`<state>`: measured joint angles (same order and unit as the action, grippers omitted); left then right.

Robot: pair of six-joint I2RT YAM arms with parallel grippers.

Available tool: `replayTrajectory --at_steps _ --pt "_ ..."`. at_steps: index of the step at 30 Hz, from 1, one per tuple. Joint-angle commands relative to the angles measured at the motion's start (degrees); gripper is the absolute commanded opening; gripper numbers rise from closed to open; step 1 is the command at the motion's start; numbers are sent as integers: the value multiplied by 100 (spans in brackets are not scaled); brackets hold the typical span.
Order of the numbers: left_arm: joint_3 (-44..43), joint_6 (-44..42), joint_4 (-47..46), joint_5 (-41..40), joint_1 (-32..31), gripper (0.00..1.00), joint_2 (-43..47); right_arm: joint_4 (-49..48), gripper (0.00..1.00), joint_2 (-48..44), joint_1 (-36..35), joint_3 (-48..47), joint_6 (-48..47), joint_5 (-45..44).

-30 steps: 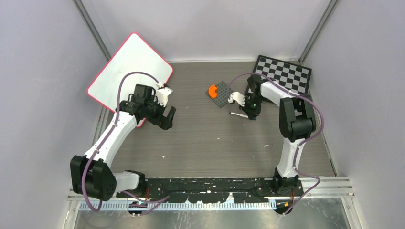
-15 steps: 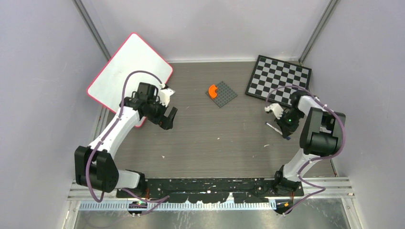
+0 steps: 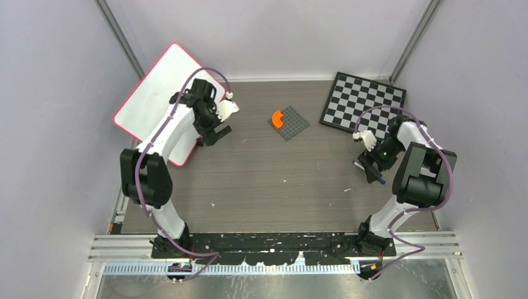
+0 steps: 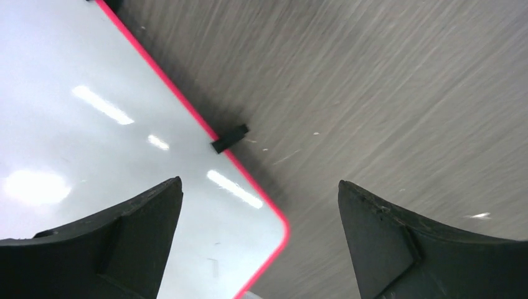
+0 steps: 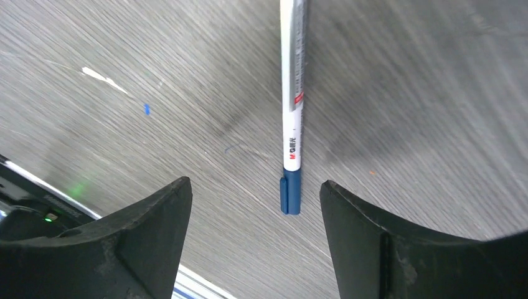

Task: Write a sentence on the whiteboard
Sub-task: Move the whiteboard marker to the center of the board, then move the whiteboard stand to the center of the board.

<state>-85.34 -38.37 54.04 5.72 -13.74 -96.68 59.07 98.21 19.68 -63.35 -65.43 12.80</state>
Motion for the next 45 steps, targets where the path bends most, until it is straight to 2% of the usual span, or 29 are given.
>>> replayTrajectory --at_steps 1,5,11,14,23,32,40,45 --pt "-640 -1748 780 -622 25 95 -507 692 80 -433 10 -667 441 783" --pt "-524 -2760 801 -808 10 87 -677 960 81 -706 3 -1001 1016 1329" --pt "338 -4765 490 -690 11 72 -568 1119 83 -1080 -87 -1366 2072 2230" --pt "498 -5414 410 -669 7 69 -698 1068 83 -1189 -184 -1468 2568 2597" --pt "98 -5892 96 -313 55 66 -1398 418 83 -1286 -631 -1144 3656 2884" --pt "-433 -5908 147 -750 131 61 -2088 64 83 -1439 -672 -835 3935 2961" --pt "-624 -5929 429 -853 361 51 -2240 -31 83 -1386 -678 -725 3963 3019" --pt "-603 -5948 452 -1051 466 34 -2282 -109 83 -1317 -677 -709 3992 3049"
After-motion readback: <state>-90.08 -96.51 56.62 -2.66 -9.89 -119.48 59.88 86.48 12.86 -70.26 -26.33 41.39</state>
